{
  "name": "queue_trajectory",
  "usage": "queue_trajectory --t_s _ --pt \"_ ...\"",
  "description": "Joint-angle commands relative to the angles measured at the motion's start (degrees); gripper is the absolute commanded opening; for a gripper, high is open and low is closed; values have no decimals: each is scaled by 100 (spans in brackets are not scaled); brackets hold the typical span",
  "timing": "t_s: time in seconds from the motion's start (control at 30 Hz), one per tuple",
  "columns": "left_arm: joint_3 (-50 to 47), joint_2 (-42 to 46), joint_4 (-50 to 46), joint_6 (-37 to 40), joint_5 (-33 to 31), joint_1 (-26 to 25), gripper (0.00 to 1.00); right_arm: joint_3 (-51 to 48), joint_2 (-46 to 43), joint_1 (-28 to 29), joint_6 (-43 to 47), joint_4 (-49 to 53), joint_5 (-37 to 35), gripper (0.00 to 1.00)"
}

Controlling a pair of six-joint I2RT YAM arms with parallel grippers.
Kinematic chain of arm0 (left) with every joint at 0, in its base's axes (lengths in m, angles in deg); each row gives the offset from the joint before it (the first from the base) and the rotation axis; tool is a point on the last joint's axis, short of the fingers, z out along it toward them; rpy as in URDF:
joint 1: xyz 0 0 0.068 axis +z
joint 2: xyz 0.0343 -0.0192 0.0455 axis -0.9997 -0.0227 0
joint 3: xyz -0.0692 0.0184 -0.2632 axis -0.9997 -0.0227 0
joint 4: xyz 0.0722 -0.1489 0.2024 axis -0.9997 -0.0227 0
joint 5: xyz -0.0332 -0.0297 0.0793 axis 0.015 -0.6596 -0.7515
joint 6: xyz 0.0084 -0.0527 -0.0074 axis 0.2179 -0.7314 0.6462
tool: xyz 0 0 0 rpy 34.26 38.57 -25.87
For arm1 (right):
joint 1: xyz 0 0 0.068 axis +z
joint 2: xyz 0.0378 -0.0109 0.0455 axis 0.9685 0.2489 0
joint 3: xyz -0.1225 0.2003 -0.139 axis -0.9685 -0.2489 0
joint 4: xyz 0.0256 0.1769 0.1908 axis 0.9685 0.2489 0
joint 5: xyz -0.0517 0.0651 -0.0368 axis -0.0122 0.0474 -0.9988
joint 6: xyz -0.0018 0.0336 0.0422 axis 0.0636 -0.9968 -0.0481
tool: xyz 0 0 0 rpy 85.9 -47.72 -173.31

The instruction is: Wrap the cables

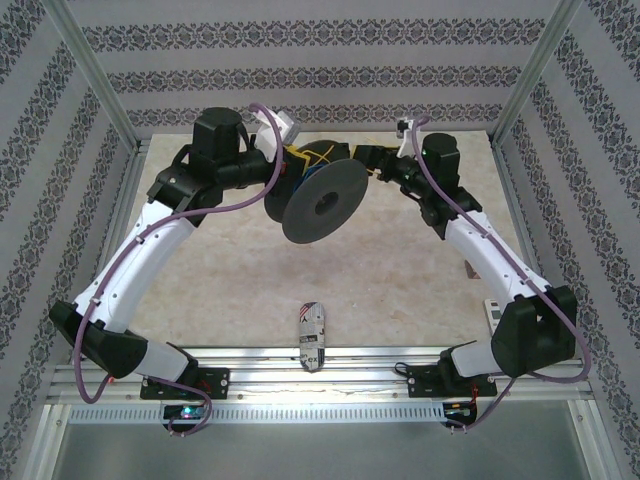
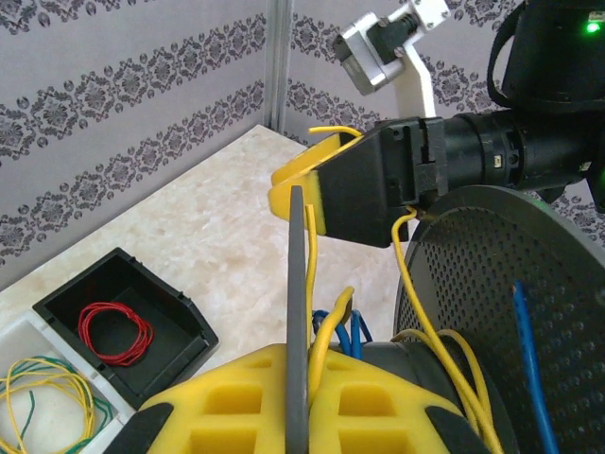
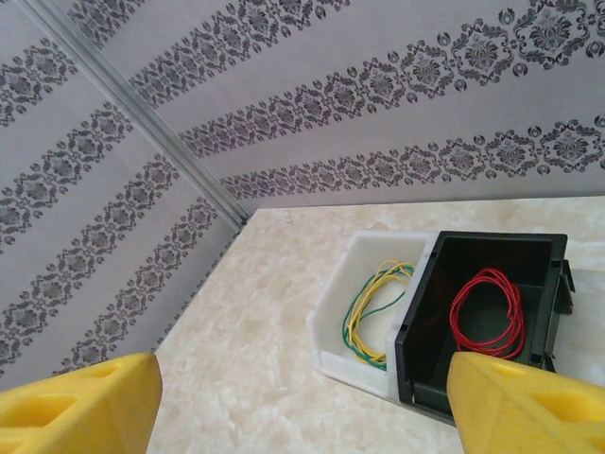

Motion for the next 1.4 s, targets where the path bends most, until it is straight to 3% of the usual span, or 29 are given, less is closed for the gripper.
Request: queue_trajectory --t_s 0.0,0.17,0.3,0.7,0.87,1.07,1.23,1.37 --pt "327 33 5 280 -65 -166 0 369 69 215 316 237 -332 81" --pt "440 -64 -363 541 -263 -308 0 675 92 339 689 465 -406 86" --pt "428 -143 -552 665 -440 -389 0 814 61 259 704 329 -54 95" --pt "421 -212 -590 724 -621 -400 0 280 -157 -393 -942 -972 1528 96" --pt "389 -225 -573 711 -683 -413 0 -114 -339 -534 -1705 -1795 1774 96" --pt "386 -183 -605 718 -713 -416 0 -282 -732 -695 -1173 -1272 1347 93" --pt "377 -167 -657 711 -710 -433 0 -80 -984 -750 -275 -304 915 79" --pt "362 -144 -665 709 -718 -458 0 112 -1024 -790 165 153 932 75"
